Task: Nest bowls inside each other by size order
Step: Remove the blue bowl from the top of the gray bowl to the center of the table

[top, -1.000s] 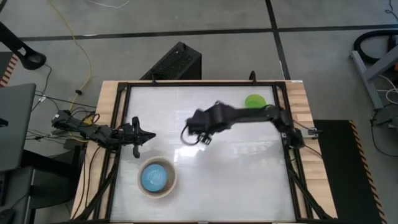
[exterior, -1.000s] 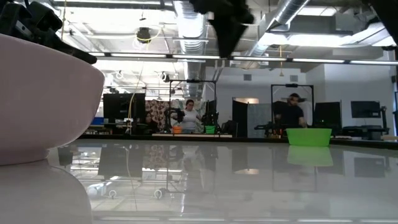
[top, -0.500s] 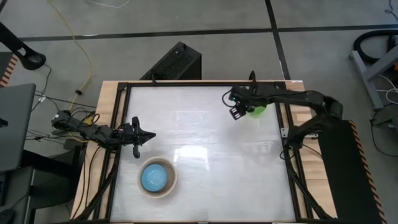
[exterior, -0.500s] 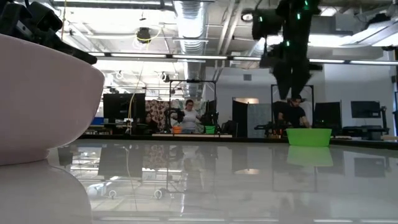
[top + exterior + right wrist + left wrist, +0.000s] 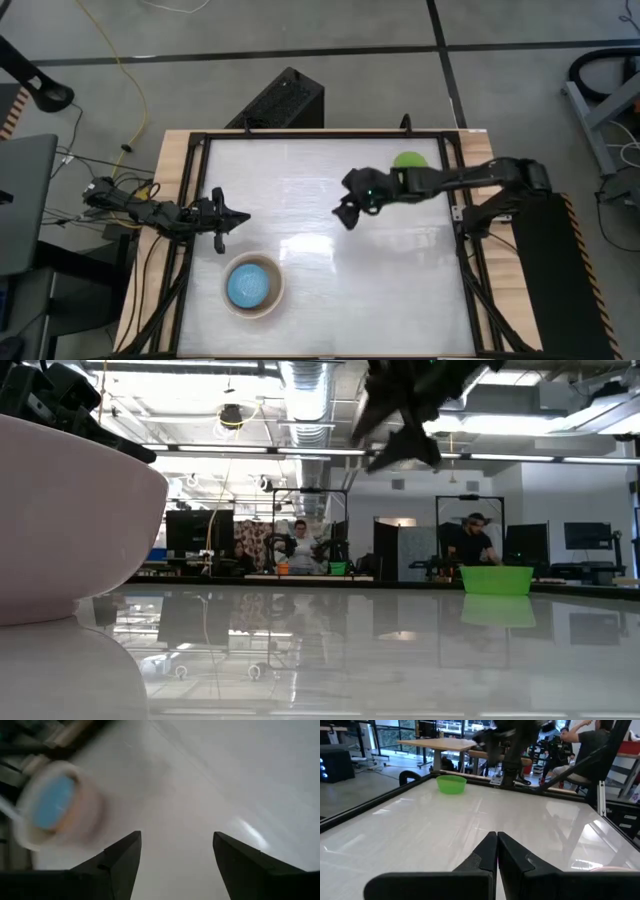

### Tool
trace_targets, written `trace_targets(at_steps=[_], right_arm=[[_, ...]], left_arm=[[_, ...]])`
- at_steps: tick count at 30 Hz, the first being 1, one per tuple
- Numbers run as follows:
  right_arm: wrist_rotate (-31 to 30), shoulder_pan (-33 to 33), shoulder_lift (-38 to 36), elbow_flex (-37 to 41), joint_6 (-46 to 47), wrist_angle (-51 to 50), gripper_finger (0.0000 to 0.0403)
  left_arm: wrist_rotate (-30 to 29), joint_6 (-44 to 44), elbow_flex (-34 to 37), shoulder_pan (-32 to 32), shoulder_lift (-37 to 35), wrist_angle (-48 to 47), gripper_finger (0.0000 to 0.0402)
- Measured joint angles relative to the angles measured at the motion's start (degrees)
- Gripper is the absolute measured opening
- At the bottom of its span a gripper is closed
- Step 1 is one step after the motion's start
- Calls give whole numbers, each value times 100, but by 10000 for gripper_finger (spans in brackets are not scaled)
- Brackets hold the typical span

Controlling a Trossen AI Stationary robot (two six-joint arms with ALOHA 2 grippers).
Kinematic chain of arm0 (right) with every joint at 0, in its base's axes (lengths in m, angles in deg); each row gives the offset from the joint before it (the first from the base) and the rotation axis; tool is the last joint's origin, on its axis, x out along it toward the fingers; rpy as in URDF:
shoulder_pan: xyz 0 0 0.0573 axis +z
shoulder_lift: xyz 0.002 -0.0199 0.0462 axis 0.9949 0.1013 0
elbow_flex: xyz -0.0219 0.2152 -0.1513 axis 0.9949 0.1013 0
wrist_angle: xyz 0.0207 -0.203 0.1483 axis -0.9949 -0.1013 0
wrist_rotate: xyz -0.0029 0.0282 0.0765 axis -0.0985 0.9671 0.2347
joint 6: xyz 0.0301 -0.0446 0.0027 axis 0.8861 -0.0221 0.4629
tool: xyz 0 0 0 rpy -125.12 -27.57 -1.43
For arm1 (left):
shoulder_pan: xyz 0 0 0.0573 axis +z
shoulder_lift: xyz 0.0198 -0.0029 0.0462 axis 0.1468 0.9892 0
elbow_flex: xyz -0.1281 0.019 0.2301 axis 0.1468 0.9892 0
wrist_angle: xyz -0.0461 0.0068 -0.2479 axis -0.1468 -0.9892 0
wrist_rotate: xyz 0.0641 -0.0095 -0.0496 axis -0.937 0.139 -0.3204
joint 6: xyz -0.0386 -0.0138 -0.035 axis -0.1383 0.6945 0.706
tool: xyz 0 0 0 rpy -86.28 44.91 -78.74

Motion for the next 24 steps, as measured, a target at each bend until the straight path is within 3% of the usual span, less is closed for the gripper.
trace_targets(at_steps=[3,8,17,24], right_arm=[[-243,536,319,-276,166,626,269],[-404,1041,1422,-1379,286,251,263],[-122,1269,3863,-4659,158,-1377,259],[8,1445,5281,-6861,-129,-2201,259]], left_arm=[[-3,0,2,1,2,0,0],[-135,0,0,0,2,0,0],[-114,94,2,2,2,0,0],[-109,98,2,2,0,0,0]])
